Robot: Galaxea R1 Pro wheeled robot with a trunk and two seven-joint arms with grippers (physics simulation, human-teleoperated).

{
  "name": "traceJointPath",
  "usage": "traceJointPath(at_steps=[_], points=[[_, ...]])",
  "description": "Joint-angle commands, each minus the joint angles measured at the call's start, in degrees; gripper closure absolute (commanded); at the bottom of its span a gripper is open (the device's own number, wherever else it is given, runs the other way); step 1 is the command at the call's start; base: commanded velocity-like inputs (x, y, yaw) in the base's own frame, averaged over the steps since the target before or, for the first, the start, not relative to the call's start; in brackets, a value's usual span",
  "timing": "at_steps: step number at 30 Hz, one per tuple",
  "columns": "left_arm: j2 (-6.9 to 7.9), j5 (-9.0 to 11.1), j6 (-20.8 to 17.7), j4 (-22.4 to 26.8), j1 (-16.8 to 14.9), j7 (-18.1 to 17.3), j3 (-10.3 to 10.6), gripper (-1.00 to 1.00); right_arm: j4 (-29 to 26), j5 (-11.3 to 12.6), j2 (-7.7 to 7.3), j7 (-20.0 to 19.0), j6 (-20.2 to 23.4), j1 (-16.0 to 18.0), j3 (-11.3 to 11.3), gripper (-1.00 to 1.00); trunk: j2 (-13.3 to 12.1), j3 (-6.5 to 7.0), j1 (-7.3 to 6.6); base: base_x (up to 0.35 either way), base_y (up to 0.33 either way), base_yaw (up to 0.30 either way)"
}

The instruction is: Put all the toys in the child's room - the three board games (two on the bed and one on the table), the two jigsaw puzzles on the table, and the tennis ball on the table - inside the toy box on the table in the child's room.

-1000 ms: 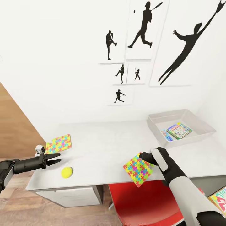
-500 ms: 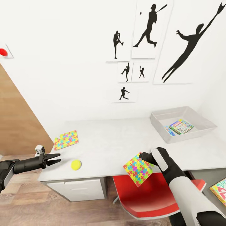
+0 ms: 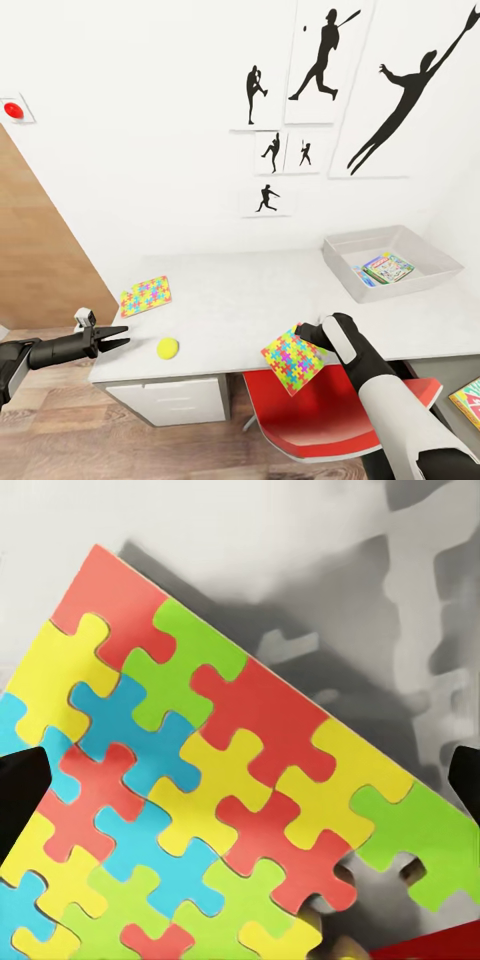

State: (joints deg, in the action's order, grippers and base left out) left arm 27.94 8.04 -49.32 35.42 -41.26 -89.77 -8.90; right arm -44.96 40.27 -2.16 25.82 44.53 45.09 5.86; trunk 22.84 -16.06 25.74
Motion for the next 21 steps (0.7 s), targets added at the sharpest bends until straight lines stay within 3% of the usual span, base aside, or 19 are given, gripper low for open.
traceJointPath(at_steps=[1, 7, 14, 21], points=[[0.01, -0.04, -0.61, 0.0, -0.05, -0.23, 0.02, -1.0, 0.58, 1.39, -0.02, 0.46, -0.06, 0.0, 0.27, -1.0, 0.08, -0.12, 0.05, 0.0, 0.0, 0.0], [0.01, -0.04, -0.57, 0.0, -0.05, -0.23, 0.02, -1.0, -0.63, 1.45, 0.01, 0.46, -0.19, -0.05, 0.2, -1.0, 0.08, -0.12, 0.05, 0.0, 0.0, 0.0], [0.01, -0.04, -0.54, 0.0, -0.05, -0.23, 0.02, -1.0, -14.39, 1.92, -0.68, 0.75, 0.55, -1.32, -0.17, -1.0, 0.08, -0.12, 0.05, 0.0, 0.0, 0.0], [0.01, 0.0, -0.52, 0.0, -0.05, -0.23, 0.02, -1.0, -23.31, 2.16, -0.81, 0.79, 3.77, -3.45, -0.4, -1.0, 0.08, -0.12, 0.05, 0.0, 0.0, 0.0]])
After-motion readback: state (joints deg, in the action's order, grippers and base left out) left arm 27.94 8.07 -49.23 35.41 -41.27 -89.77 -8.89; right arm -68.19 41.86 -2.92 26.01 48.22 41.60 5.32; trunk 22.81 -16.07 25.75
